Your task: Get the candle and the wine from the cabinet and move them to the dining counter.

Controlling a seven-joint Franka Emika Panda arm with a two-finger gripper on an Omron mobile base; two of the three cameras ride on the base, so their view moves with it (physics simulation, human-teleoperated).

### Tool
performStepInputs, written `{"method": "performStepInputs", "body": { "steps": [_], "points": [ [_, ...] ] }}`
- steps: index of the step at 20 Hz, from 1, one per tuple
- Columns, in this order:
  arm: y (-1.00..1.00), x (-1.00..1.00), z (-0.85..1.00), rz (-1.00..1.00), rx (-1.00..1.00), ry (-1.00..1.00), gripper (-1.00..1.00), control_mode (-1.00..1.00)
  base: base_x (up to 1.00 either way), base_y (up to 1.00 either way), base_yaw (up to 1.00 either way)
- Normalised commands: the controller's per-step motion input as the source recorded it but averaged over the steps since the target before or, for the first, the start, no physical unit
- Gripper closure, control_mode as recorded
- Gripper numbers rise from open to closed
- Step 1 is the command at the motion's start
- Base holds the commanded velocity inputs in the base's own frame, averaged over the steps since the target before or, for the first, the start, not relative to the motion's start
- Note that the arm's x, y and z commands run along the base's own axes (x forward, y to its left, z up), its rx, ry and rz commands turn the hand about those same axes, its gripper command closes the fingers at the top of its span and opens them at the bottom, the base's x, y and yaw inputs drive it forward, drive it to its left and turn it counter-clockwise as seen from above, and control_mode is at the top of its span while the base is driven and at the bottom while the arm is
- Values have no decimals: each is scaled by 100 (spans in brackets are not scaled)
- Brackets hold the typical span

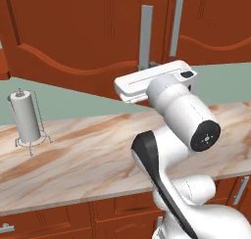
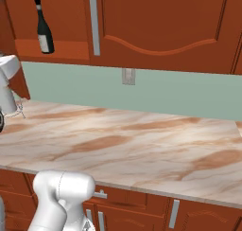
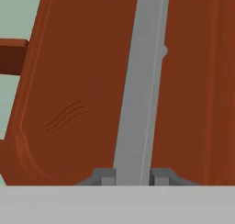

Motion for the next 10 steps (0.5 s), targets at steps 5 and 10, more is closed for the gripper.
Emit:
{"method": "performStepInputs", "body": {
  "steps": [5,10],
  "points": [
    [60,-59,-6,11,0,3,100,-100,0,0,0],
    [60,-52,-6,12,0,3,100,-100,0,0,0]
  ]
}}
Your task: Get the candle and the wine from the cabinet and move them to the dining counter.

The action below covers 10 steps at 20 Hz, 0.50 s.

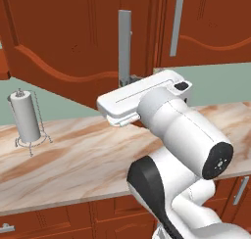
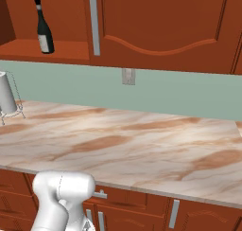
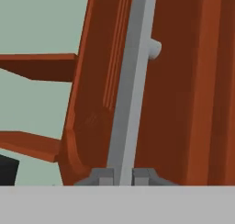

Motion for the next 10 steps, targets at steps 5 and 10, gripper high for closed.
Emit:
{"method": "performStepInputs", "body": {
  "steps": [5,10],
  "points": [
    [54,-41,-7,12,0,5,100,-100,0,0,0],
    [44,-24,-10,10,0,9,100,-100,0,0,0]
  ]
}}
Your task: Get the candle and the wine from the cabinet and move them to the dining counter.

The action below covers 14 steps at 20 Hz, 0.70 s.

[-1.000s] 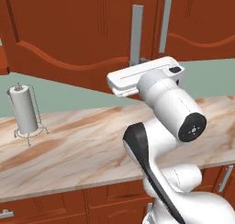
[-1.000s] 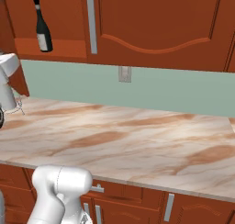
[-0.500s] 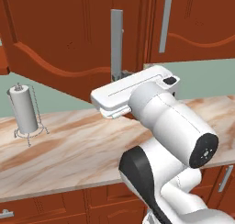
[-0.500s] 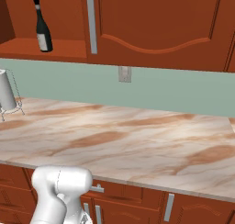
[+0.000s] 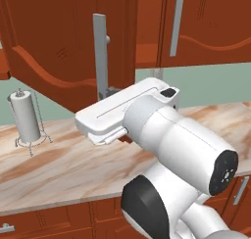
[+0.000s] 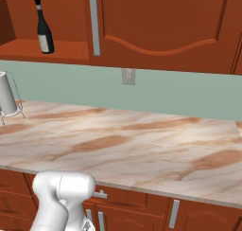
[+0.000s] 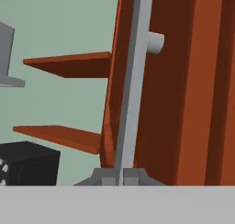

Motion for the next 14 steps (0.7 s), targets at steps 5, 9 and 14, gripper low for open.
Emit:
{"method": "performStepInputs", "body": {
  "steps": [5,9,14],
  "points": [
    [19,-4,-3,4,0,5,100,-100,0,0,0],
    [0,0,0,0,0,0,-100,-100,0,0,0],
    [0,-6,0,0,0,0,-100,-100,0,0,0]
  ]
}}
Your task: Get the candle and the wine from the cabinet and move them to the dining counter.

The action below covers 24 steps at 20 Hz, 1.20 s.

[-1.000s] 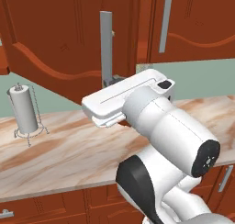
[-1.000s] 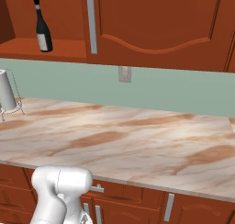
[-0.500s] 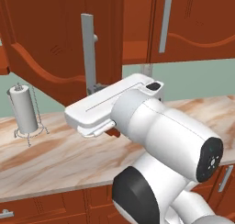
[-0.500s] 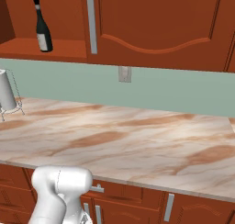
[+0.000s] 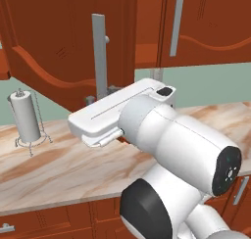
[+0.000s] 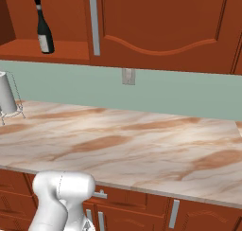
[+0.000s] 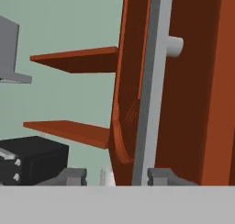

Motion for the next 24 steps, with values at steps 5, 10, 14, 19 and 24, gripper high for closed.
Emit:
{"method": "performStepInputs", "body": {
  "steps": [5,10,14,19,24],
  "points": [
    [-27,-67,0,3,0,-3,-100,-100,0,0,0],
    [-67,-58,4,7,0,-3,-100,-100,0,0,0],
    [-99,-25,1,12,0,0,-100,-100,0,0,0],
    [-92,1,0,28,3,-5,-100,-100,0,0,0],
    [-54,49,0,44,12,-2,-100,-100,0,0,0]
  ]
}}
